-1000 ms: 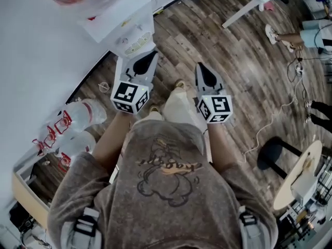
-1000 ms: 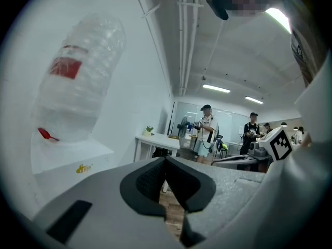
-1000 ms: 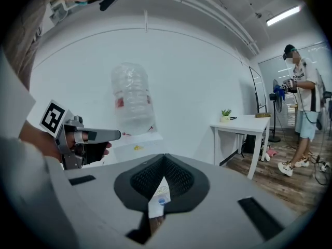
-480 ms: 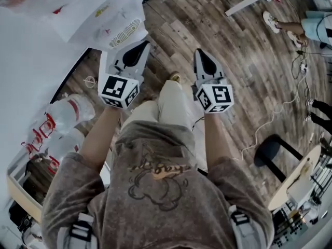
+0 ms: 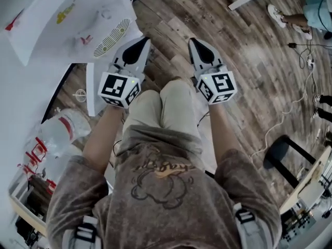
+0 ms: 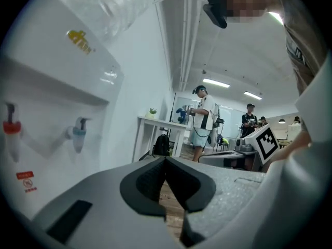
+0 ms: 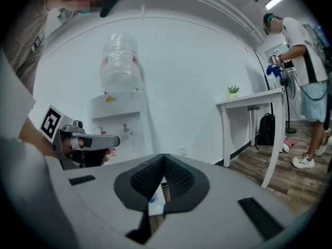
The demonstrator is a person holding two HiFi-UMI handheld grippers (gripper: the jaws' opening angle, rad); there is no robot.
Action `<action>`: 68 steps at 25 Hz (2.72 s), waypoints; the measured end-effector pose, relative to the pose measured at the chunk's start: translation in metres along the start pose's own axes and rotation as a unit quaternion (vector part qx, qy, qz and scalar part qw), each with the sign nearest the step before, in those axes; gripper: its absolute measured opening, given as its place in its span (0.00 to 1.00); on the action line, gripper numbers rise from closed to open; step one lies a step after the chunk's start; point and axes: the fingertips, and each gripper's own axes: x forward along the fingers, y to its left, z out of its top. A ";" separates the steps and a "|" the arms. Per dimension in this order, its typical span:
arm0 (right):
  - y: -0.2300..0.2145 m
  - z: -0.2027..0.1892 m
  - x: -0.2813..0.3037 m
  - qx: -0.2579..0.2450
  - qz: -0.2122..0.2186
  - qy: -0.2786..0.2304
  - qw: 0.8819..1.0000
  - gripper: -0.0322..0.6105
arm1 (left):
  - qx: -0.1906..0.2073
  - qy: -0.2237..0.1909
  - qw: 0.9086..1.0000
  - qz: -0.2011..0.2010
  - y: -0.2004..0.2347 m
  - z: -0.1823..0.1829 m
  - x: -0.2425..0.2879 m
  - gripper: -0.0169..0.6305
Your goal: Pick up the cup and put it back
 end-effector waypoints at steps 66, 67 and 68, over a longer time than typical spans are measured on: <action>0.018 -0.196 0.087 -0.016 0.098 -0.012 0.995 0.05 | -0.022 -0.029 0.983 0.177 0.216 -0.324 0.005 0.61; 0.017 -0.195 0.085 -0.016 0.098 -0.011 0.995 0.05 | -0.022 -0.030 0.982 0.187 0.224 -0.331 0.008 0.61; 0.016 -0.195 0.083 -0.016 0.098 -0.010 0.995 0.05 | -0.022 -0.031 0.980 0.198 0.233 -0.338 0.010 0.61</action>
